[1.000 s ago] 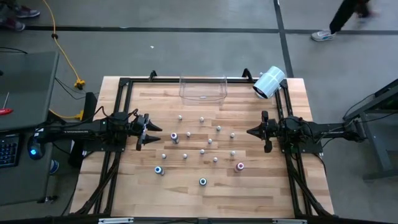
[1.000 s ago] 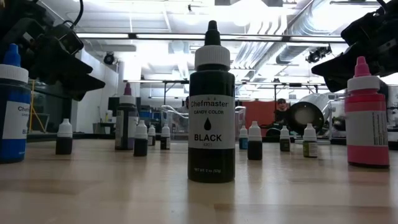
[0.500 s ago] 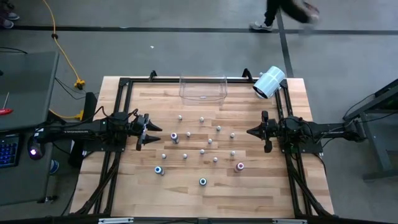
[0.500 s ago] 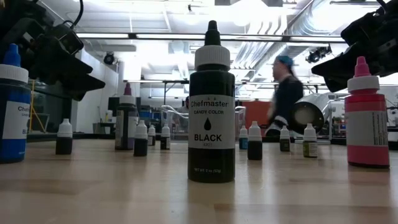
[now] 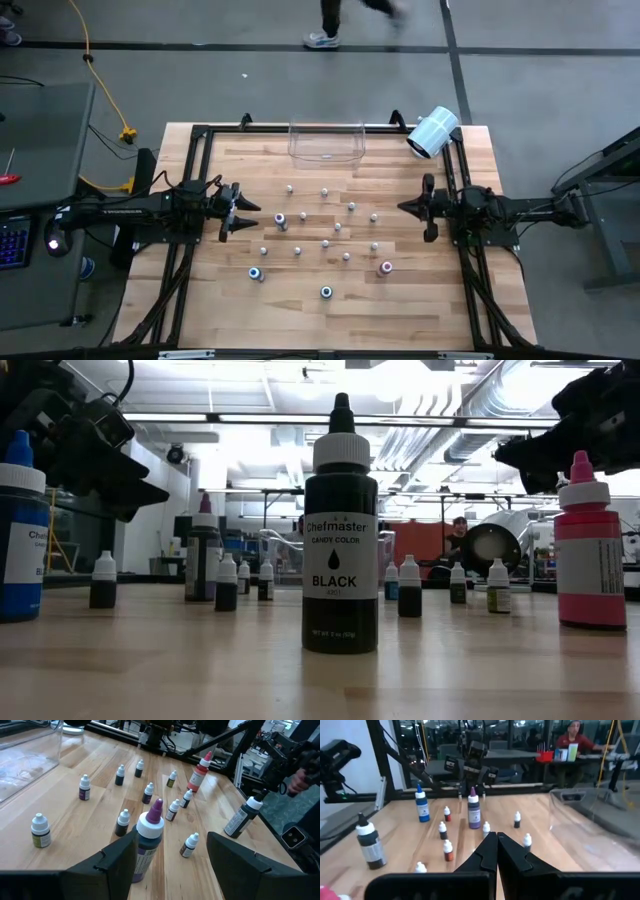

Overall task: Pick & Place food coloring
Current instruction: Put the small green food coloring into the transparent container

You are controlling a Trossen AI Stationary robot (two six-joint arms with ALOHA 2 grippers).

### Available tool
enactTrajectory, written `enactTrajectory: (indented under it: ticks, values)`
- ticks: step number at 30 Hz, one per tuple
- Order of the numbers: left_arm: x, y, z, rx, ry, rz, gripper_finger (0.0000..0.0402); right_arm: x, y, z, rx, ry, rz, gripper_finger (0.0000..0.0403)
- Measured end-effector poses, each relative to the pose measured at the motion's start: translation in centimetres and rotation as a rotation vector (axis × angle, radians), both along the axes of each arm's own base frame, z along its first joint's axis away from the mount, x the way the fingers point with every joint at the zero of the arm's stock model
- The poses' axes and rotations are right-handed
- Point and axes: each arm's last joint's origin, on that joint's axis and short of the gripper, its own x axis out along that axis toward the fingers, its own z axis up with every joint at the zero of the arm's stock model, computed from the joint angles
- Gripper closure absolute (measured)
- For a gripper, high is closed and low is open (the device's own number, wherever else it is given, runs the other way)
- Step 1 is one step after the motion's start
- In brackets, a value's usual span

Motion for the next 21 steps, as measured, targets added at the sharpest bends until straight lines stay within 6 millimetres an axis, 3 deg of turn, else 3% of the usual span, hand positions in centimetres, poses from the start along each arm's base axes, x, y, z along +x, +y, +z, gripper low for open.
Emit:
enactTrajectory:
  ticks: [11, 21]
  values:
    - [0.0, 0.0, 0.0, 0.001, 0.001, 0.004, 0.0167, -0.5, -0.1, 3.6, -0.043, -0.063, -0.032, 0.0402]
    - [0.0, 0.0, 0.0, 0.001, 0.0, 0.003, 0.0167, -0.6, -0.4, 8.2, -0.095, 0.124, -0.135, 0.0402]
